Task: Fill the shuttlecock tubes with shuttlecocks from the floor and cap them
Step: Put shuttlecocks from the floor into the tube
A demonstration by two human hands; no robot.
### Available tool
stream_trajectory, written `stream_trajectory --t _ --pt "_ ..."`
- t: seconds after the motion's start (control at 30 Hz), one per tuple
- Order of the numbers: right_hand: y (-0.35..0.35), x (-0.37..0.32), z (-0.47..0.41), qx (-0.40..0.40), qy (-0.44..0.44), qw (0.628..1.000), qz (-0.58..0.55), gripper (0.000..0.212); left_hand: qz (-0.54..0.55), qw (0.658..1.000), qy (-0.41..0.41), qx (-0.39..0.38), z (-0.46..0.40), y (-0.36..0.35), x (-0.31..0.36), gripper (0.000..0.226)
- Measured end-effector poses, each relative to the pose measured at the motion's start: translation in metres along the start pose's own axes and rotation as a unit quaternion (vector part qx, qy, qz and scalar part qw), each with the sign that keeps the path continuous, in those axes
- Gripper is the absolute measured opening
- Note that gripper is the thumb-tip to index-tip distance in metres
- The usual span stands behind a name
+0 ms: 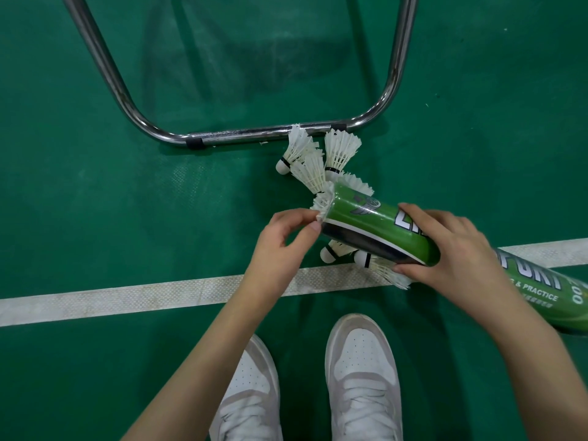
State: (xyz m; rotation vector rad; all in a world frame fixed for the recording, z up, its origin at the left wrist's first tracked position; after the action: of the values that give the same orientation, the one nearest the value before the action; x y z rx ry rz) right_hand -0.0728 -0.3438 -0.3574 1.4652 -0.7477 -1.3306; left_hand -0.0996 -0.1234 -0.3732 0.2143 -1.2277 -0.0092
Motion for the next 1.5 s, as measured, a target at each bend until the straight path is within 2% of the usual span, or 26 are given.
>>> stream_trajectory --t 0.07,0.37,0.6,0.7,1.13,1.3,1.5 --pt "0.001 -0.001 0.0 -0.002 0.001 1.0 0.0 0.088 -0.005 1.0 -0.009 -0.02 0.0 -0.003 0.001 0.037" --pt "0.0 -0.01 0.0 -0.004 0.02 1.0 0.003 0.087 -0.025 0.998 0.0 -0.05 0.004 -0.016 0.001 0.018" --pt "0.0 -0.011 -0.001 0.0 0.021 1.0 -0.002 0.088 -0.096 0.993 -0.067 0.003 -0.001 -0.009 0.01 0.018" --pt "0.0 -0.011 -0.001 0.001 0.022 1.0 0.0 0.088 -0.09 0.994 -0.059 -0.002 -0.001 -0.009 0.009 0.019" --pt "-0.002 -0.01 0.0 0.001 0.023 1.0 0.002 0.088 -0.024 0.991 -0.025 -0.126 -0.005 -0.016 0.018 0.025" --pt "-0.001 -0.011 -0.001 -0.001 0.022 1.0 -0.001 0.088 -0.017 0.994 -0.039 -0.105 -0.004 -0.017 0.016 0.025" --pt "0.001 -0.006 0.001 0.002 0.016 1.0 0.0 0.087 -0.033 0.997 -0.067 -0.028 -0.003 -0.009 0.008 0.025"
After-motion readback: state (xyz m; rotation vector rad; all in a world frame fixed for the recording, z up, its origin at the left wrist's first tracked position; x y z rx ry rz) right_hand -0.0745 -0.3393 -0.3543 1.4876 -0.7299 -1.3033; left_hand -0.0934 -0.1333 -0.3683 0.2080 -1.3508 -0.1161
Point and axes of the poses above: each hand's wrist, its own z-axis away from the middle knuckle, its own y-axis out of the back of the hand, x = y × z, the point moved 6 cm from there along -z, towards the middle knuckle, and after that the axes turned 6 degrees about x, right-handed, at the moved point
